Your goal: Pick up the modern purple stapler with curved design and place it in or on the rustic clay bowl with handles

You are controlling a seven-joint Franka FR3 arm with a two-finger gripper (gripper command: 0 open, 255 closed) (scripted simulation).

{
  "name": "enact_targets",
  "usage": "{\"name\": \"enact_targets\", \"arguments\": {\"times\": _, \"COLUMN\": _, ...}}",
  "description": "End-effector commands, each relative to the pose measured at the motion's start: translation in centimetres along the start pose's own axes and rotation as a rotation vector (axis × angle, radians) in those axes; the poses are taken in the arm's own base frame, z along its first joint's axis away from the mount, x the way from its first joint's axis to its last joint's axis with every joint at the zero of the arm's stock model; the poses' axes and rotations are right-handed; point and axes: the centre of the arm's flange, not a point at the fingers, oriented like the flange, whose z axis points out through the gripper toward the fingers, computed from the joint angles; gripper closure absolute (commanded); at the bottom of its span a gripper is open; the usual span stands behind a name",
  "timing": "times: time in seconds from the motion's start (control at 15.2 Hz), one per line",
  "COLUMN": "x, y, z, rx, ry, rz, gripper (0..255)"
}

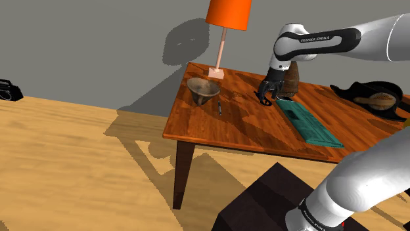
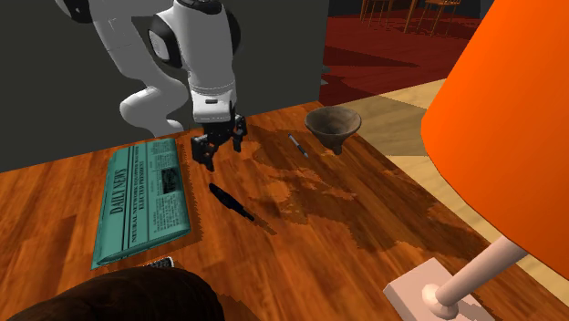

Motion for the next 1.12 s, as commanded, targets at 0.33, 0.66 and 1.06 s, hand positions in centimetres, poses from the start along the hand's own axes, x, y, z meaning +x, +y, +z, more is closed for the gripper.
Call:
{"name": "enact_targets", "arguments": {"times": 0.33, "x": 6.7, "y": 6.1, "z": 0.8, "rx": 0.018, "ry": 0.049, "rz": 0.082, "gripper": 0}}
{"name": "enact_targets", "arguments": {"times": 0.66, "x": 7.9, "y": 7.1, "z": 2.4, "rx": 0.021, "ry": 0.058, "rz": 0.096, "gripper": 0}}
{"name": "enact_targets", "arguments": {"times": 1.06, "x": 8.0, "y": 7.0, "z": 4.9, "rx": 0.021, "ry": 0.058, "rz": 0.096, "gripper": 0}}
